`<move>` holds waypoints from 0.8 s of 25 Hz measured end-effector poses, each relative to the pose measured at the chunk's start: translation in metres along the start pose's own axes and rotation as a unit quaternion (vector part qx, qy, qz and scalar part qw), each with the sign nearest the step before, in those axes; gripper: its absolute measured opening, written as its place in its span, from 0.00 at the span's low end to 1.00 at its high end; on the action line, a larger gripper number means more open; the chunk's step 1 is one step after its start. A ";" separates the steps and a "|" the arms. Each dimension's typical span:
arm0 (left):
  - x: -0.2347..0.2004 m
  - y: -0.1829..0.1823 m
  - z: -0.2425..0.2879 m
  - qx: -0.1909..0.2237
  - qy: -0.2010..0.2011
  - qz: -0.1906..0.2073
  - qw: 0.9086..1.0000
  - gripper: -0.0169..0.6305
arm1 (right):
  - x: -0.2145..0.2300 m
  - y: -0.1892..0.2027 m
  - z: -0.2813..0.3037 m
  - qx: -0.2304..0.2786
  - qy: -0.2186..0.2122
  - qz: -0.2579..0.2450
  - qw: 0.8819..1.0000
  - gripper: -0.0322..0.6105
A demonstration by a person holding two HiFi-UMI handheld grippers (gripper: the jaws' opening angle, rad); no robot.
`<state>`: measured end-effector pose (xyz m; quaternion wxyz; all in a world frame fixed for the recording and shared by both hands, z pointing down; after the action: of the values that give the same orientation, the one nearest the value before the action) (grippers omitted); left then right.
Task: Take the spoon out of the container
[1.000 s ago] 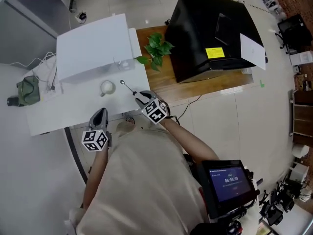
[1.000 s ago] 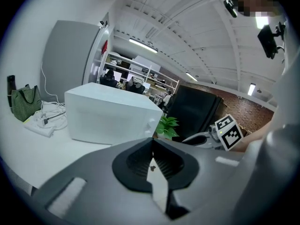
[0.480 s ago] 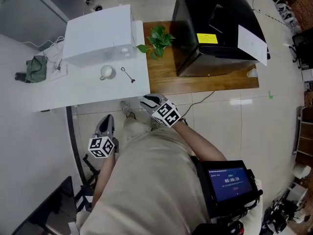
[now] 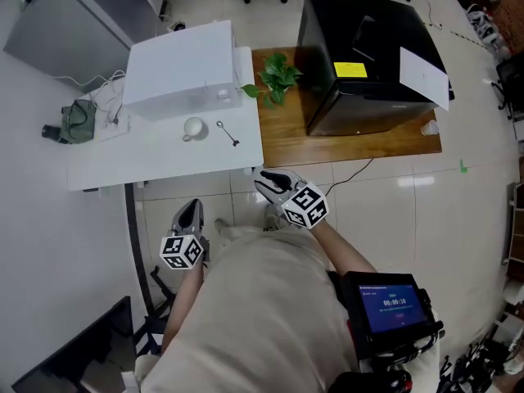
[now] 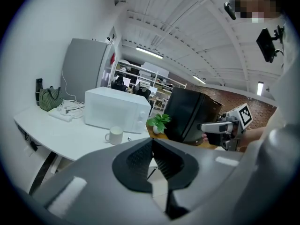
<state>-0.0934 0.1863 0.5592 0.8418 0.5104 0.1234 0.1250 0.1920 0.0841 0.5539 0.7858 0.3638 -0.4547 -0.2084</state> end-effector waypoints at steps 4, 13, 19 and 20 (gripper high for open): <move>-0.016 -0.007 0.002 0.004 0.017 0.007 1.000 0.01 | -0.009 -0.011 -0.007 0.033 0.021 0.005 0.999 0.20; -0.066 -0.011 -0.009 0.005 0.028 0.007 1.000 0.01 | -0.025 -0.005 0.004 0.053 0.085 0.005 0.995 0.14; -0.105 -0.006 -0.024 0.008 0.024 -0.022 0.999 0.01 | -0.040 0.009 0.028 0.028 0.105 0.000 0.994 0.12; -0.110 -0.005 -0.026 0.008 0.021 -0.031 0.999 0.01 | -0.042 0.010 0.031 0.022 0.108 -0.003 0.994 0.12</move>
<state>-0.2054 0.1685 0.5524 0.8385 0.5103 0.1572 0.1087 0.1441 0.1060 0.5476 0.8216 0.4029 -0.3704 -0.1598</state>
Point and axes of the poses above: the fingertips, and each gripper's own axes: z forward along the fingers, x to its right, y out of its underside, the point moved 9 cm from there along -z, backward along the fingers, and after that the axes turned 15 degrees about z, right-handed, at the moved point
